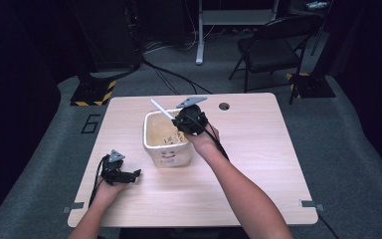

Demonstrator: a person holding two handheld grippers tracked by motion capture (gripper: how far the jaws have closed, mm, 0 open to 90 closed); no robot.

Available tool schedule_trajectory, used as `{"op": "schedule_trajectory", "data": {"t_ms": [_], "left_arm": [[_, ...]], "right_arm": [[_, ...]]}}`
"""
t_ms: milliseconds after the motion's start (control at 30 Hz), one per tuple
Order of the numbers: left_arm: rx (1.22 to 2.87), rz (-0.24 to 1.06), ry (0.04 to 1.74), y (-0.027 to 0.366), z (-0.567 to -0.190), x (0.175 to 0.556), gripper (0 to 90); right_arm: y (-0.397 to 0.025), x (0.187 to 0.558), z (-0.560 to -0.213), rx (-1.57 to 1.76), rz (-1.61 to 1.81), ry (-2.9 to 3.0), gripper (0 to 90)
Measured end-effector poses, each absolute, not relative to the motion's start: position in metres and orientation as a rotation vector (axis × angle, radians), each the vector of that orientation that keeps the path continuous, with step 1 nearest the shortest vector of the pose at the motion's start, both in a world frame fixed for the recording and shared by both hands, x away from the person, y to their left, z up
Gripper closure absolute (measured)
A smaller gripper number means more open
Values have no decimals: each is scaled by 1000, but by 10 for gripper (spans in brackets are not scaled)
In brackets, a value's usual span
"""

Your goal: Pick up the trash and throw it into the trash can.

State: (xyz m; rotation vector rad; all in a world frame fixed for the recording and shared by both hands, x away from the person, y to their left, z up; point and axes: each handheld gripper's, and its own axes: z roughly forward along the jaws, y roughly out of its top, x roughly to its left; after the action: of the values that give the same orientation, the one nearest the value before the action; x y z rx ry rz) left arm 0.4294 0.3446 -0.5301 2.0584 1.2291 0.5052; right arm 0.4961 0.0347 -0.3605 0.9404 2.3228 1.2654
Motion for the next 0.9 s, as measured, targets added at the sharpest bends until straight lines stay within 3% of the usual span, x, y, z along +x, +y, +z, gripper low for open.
{"op": "schedule_trajectory", "data": {"t_ms": [900], "left_arm": [[2060, 503, 1225, 345, -530, 429, 19]], "right_arm": [[60, 517, -366, 931, 1278, 2317, 788]]}}
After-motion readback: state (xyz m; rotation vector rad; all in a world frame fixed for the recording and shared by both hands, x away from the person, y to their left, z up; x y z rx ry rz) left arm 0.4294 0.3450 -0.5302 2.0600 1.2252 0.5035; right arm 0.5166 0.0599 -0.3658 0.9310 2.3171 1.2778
